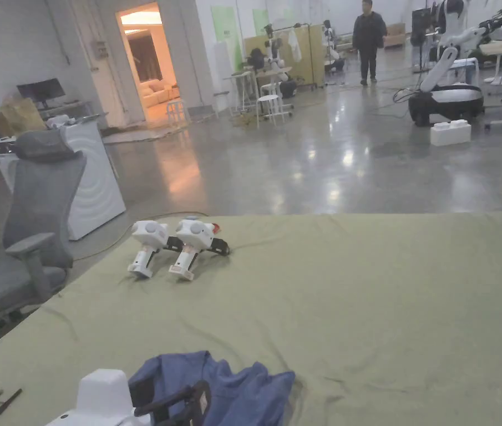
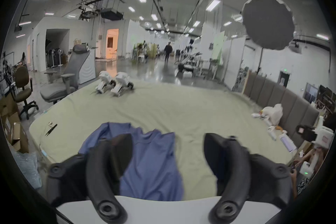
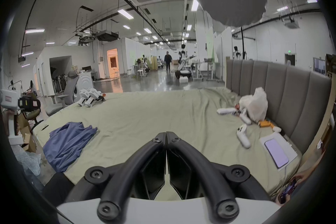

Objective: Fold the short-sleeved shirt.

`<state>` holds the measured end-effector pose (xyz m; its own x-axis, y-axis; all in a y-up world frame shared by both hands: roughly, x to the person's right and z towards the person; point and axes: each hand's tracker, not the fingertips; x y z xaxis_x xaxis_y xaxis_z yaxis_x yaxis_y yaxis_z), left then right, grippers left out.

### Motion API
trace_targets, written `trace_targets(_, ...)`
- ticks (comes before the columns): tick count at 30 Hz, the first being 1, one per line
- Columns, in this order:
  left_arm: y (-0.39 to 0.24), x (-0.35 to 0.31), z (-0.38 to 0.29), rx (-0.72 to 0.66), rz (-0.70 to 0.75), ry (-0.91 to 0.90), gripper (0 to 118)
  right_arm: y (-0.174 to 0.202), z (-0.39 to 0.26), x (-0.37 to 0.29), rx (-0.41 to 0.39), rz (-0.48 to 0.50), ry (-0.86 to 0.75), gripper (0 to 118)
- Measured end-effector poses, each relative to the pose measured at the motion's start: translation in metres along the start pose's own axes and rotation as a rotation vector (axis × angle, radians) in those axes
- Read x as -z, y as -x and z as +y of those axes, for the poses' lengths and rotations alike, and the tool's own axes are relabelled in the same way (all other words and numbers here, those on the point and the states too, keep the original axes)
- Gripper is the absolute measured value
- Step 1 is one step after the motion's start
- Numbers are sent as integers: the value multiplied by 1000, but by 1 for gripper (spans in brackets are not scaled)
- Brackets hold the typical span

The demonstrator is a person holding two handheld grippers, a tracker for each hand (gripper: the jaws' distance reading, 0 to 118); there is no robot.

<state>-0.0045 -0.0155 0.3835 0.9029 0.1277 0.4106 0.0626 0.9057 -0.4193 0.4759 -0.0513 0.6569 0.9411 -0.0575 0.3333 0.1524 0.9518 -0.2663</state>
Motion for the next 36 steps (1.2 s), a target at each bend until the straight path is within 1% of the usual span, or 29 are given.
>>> trace_targets(1,9,15,-6,-11,25,16,89,1,-4,4,-7,-1,27,0)
trace_targets(2,17,35,-14,-17,52,64,99,3,-7,8,-21,-9,50,0)
trace_targets(3,24,54,-22,-21,77,94,104,5,-11,11,-38,-14,70,0)
trace_targets(6,48,116,-51,-30,86,211,105,3,-23,21,-56,-26,129,0)
trace_targets(7,55,135,-58,-37,95,264,105,2,-26,25,-21,-16,163,0)
trace_targets(9,70,175,-73,-25,127,343,105,0,-34,30,105,0,209,0)
trace_targets(10,78,191,-81,-44,164,366,105,-2,-39,33,136,11,236,0)
trace_targets(11,85,204,-86,-63,199,385,105,-2,-43,36,140,2,260,0)
trace_targets(12,92,216,-90,-88,209,393,105,-2,-46,37,121,-24,274,0)
trace_targets(14,100,234,-97,-105,207,437,104,-2,-52,39,98,-42,304,0)
trace_targets(15,101,241,-101,-94,196,461,101,-2,-54,39,100,-48,315,0)
trace_targets(17,99,252,-108,-44,200,506,90,-2,-58,40,106,-62,341,0)
trace_targets(18,96,251,-111,-28,210,501,84,-3,-60,41,108,-67,354,0)
trace_targets(19,94,248,-108,-26,197,480,74,-2,-62,41,106,-73,361,0)
trace_targets(20,94,247,-106,-14,176,474,60,-1,-64,41,107,-77,367,0)
trace_targets(21,92,246,-103,9,179,476,34,-1,-65,42,111,-76,374,0)
trace_targets(22,88,242,-103,36,184,466,15,0,-67,43,118,-72,382,0)
trace_targets(23,89,244,-104,46,187,469,7,0,-67,44,129,-64,392,0)
trace_targets(24,90,248,-106,51,199,489,4,0,-69,44,145,-45,404,0)
trace_targets(25,91,251,-109,3,163,514,1,1,-69,43,157,-17,416,0)
trace_targets(26,91,250,-107,-23,154,526,0,0,-69,42,155,5,422,0)
trace_targets(28,101,246,-93,-119,132,530,0,-1,-69,36,133,8,419,0)
trace_targets(30,106,233,-72,-146,143,449,0,-4,-69,31,110,23,415,0)
trace_targets(32,106,214,-44,-227,116,338,0,-7,-70,26,103,31,409,0)
trace_targets(34,100,197,-15,-292,118,289,0,-12,-70,21,108,41,402,0)
trace_targets(35,96,191,-2,-308,91,275,0,-15,-71,18,116,45,392,0)
trace_targets(36,88,184,13,-309,74,225,0,-17,-72,14,122,48,384,0)
